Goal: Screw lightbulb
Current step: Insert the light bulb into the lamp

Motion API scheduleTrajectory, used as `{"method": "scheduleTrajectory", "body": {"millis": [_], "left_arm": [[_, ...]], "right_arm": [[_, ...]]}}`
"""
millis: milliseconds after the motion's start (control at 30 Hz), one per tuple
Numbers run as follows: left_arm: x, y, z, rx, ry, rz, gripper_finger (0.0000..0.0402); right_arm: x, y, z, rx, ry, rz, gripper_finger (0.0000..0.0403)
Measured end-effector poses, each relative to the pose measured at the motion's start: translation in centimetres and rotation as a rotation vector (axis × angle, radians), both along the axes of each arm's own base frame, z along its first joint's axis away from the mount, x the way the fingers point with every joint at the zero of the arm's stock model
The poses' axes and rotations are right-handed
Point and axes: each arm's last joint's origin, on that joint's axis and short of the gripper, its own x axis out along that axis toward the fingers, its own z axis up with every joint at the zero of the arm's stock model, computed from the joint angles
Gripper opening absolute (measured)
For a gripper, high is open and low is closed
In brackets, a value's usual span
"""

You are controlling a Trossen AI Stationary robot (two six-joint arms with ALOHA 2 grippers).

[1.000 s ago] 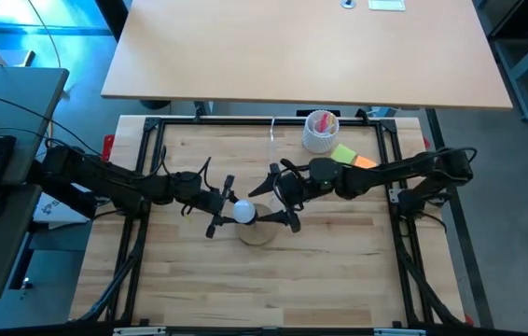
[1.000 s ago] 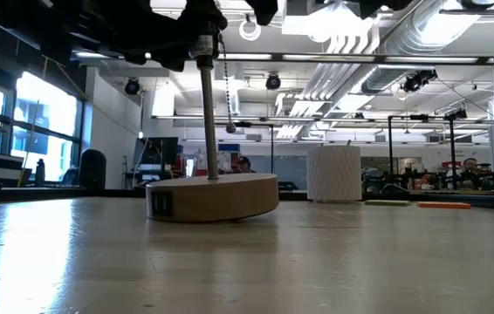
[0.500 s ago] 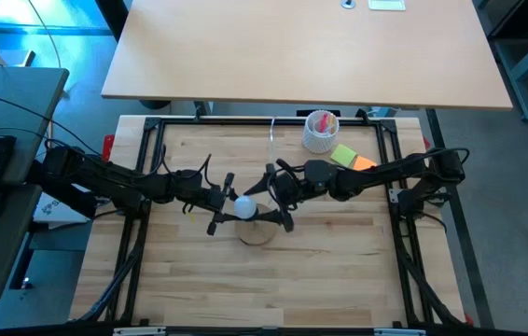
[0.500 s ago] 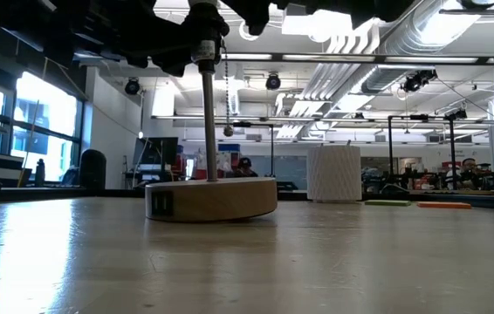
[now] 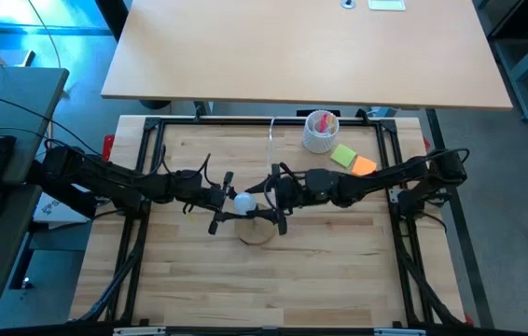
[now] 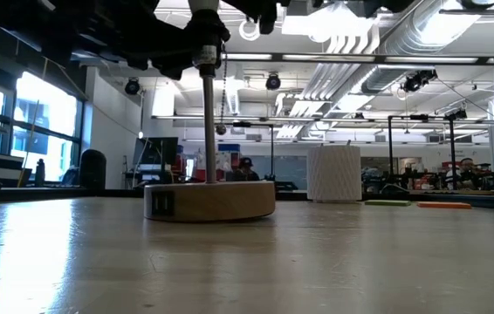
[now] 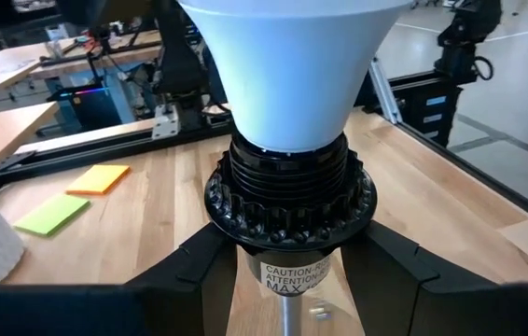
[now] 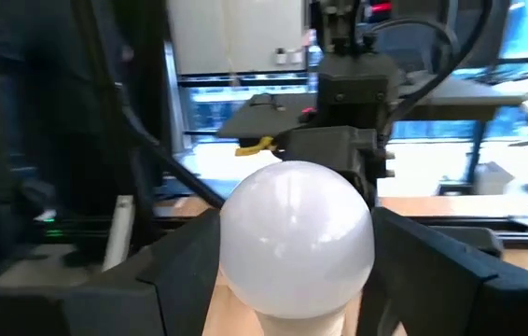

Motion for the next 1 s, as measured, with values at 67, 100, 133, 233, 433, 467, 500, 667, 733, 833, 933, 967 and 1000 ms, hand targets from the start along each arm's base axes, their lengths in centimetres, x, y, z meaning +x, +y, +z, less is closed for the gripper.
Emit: {"method": "scheduleTrajectory", "body": {"millis": [67,100,133,233,433,467,500,667,733,833,933,967,1000], "left_arm": [[-0.1,0.0,0.1,0.002,-0.003,0.019,0.0158],[-0.1,0.1,0.1,0.002,-0.005,0.030,0.0158],[-0.1,0.1,0.2,0.004,-0.007,0.044,0.0158],[-0.1,0.2,0.3,0.001,-0.014,0.096,0.0159],[-0.1,0.2,0.5,-0.006,-0.040,0.269,0.0159],[-0.1,0.1,0.5,-0.002,-0.045,0.298,0.0159],[-0.1,0.0,0.6,0.001,-0.049,0.327,0.0159],[-0.2,-0.3,0.6,0.019,-0.065,0.441,0.0159],[-0.2,-0.3,0.6,0.021,-0.066,0.452,0.0159],[-0.2,-0.3,0.6,0.020,-0.068,0.455,0.0159],[-0.2,-0.3,0.6,0.014,-0.067,0.451,0.0159],[-0.2,-0.3,0.6,0.013,-0.067,0.451,0.0159],[-0.2,-0.3,0.6,0.014,-0.066,0.451,0.0159]], "right_arm": [[-0.1,0.6,0.0,-0.027,-0.001,-0.050,0.0261],[-0.1,0.8,0.0,-0.040,-0.001,-0.080,0.0261],[-0.2,1.1,0.0,-0.044,-0.001,-0.113,0.0261],[-0.3,1.7,0.1,-0.049,-0.010,-0.224,0.0261],[-0.7,2.3,0.1,-0.097,-0.003,-0.410,0.0260],[-0.7,2.3,0.1,-0.096,-0.004,-0.435,0.0260],[-0.7,2.2,0.1,-0.089,-0.005,-0.457,0.0260],[-0.7,1.7,0.0,-0.059,0.002,-0.502,0.0260],[-0.6,1.5,0.0,-0.061,0.006,-0.504,0.0260],[-0.5,1.0,0.0,-0.064,0.008,-0.458,0.0261],[-0.2,0.4,0.0,-0.080,0.008,-0.357,0.0267],[-0.2,0.1,0.0,-0.080,0.008,-0.337,0.0271],[-0.1,-0.1,0.0,-0.079,0.008,-0.320,0.0276]]}}
